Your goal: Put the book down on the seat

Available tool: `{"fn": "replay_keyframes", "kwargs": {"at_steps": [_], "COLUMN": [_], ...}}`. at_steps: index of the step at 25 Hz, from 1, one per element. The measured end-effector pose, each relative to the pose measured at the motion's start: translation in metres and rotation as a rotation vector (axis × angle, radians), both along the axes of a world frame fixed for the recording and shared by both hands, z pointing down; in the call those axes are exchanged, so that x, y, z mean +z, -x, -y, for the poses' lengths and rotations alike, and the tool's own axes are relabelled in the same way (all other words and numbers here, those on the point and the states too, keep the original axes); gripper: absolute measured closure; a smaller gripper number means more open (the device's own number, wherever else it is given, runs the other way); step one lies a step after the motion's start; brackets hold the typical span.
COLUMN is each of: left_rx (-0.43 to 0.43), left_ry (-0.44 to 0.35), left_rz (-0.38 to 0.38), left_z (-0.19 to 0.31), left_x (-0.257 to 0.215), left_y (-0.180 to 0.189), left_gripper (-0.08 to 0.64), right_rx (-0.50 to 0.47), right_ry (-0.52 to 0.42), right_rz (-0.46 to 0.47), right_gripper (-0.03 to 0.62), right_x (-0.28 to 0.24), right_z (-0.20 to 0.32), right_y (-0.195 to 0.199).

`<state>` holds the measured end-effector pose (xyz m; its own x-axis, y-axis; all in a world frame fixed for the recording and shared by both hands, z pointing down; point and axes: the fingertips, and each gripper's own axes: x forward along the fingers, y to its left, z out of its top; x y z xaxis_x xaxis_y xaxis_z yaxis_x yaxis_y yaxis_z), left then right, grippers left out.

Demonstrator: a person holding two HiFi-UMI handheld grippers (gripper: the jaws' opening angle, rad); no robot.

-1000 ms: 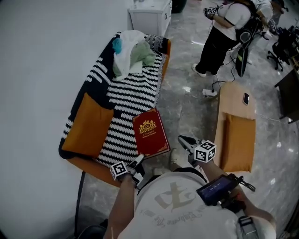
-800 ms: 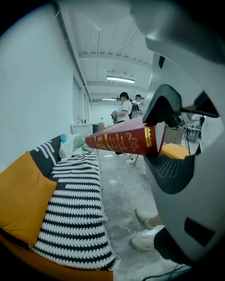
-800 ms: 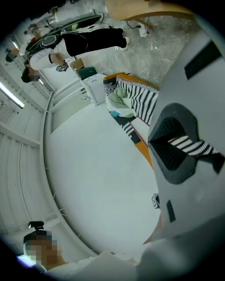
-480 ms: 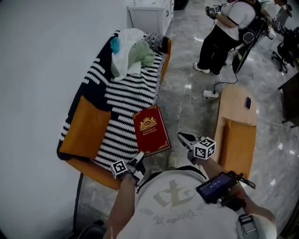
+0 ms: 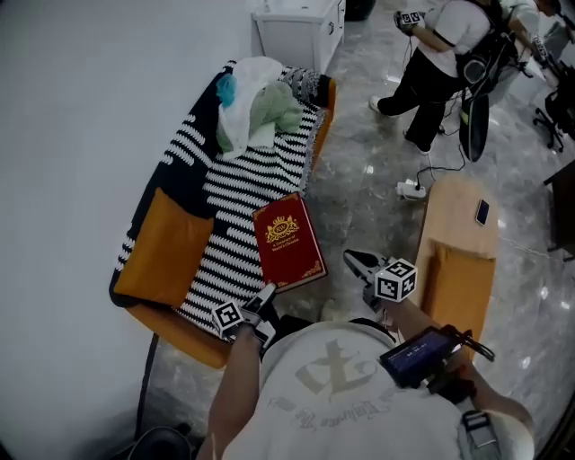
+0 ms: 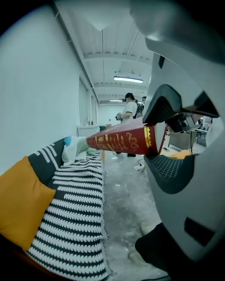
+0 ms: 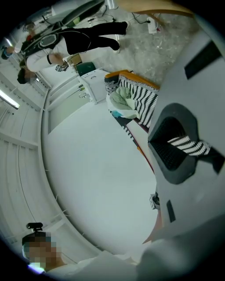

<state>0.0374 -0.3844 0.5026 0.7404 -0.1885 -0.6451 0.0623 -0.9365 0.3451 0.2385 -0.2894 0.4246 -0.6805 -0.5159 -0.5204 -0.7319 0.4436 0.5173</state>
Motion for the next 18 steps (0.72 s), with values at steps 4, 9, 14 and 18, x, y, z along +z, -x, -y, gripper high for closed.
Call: {"fn": "replay_keyframes", "kwargs": {"at_steps": [4, 9, 14, 18], "left_rx": [-0.012, -0.014, 0.004, 0.010], "left_ry": [0.029, 0.020, 0.013, 0.008], "left_rz": [-0.015, -0.021, -0.013, 0.011], "left_z": [-0.012, -0.011, -0.003, 0.010], "left_x": [-0.030, -0.050, -0.078, -0.101], "left_y": [-0.005, -0.003, -0.002, 0.000], "left_gripper": [0.322, 0.322, 0.324, 0.324], "right_rx": [-0.011, -0.010, 0.011, 0.027], "right_ry": [0.019, 0.024, 0.039, 0.040], "right_rz": [0.015, 0.035, 0.061, 0.085], "right_gripper": [0.578, 0.578, 0.578, 0.577], "right_x": [-0.034, -0.042, -0.055, -0.074], "right_z": [-0.012, -0.008, 0.003, 0.006], "right_y": [-0.014, -0.021, -0.026, -0.028]}}
